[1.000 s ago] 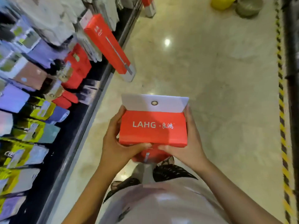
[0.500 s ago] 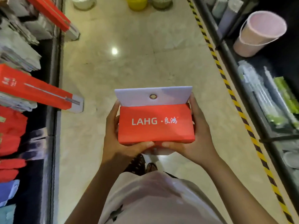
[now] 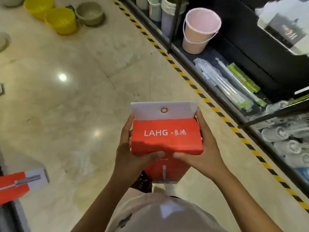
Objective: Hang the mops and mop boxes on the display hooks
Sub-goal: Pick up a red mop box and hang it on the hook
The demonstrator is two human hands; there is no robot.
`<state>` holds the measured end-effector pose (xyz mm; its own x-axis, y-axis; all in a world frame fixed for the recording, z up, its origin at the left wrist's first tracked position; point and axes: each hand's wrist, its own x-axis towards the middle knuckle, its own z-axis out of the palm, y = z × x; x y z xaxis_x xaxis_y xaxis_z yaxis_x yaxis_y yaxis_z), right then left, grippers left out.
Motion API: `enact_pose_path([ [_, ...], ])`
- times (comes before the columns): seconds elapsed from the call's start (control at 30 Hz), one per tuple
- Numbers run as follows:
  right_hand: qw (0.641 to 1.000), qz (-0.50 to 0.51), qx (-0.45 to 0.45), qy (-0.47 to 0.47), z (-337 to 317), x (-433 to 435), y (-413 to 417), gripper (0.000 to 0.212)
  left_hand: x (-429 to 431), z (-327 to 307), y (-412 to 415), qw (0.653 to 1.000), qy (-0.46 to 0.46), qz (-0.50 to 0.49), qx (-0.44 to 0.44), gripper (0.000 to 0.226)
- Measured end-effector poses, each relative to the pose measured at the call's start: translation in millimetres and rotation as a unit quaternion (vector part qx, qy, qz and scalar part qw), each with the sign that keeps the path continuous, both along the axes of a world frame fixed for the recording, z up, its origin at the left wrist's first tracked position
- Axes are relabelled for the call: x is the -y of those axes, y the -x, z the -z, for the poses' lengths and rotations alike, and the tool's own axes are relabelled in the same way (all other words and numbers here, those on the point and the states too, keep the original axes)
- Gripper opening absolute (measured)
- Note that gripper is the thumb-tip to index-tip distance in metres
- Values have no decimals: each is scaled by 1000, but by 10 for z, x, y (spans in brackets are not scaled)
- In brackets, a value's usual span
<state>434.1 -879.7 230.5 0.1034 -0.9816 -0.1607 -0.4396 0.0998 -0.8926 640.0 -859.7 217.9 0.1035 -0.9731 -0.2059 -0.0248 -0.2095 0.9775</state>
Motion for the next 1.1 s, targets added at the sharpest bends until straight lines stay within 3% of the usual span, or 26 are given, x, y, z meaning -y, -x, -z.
enact_pose_path([
  [0.2, 998, 70, 8, 2, -100, 949, -259, 127, 1224, -110, -270, 998, 8, 65, 4, 111],
  [0.43, 981, 185, 43, 28, -81, 1626, -287, 127, 2401, -370, -245, 978, 68, 182, 69, 112],
  [0.57, 972, 221, 77, -17, 138, 2054, -137, 133, 2991, -418, -74, 969, 73, 215, 100, 118],
  [0.67, 968, 224, 112, -33, 275, 2532, 21, 128, 3458, -373, 89, 969, 63, 210, 111, 120],
  [0.77, 971, 203, 124, 9, 252, 3209, 220, 104, 3982, -284, 295, 978, 56, 173, 100, 118],
  [0.93, 983, 141, 117, 20, 215, 4436, 733, 122, 4921, -286, 755, 989, 43, 117, 76, 118],
  [1.1, 985, 123, 117, 26, 70, 5331, 1266, 122, 5854, -358, 1251, 988, 58, 123, 74, 123],
])
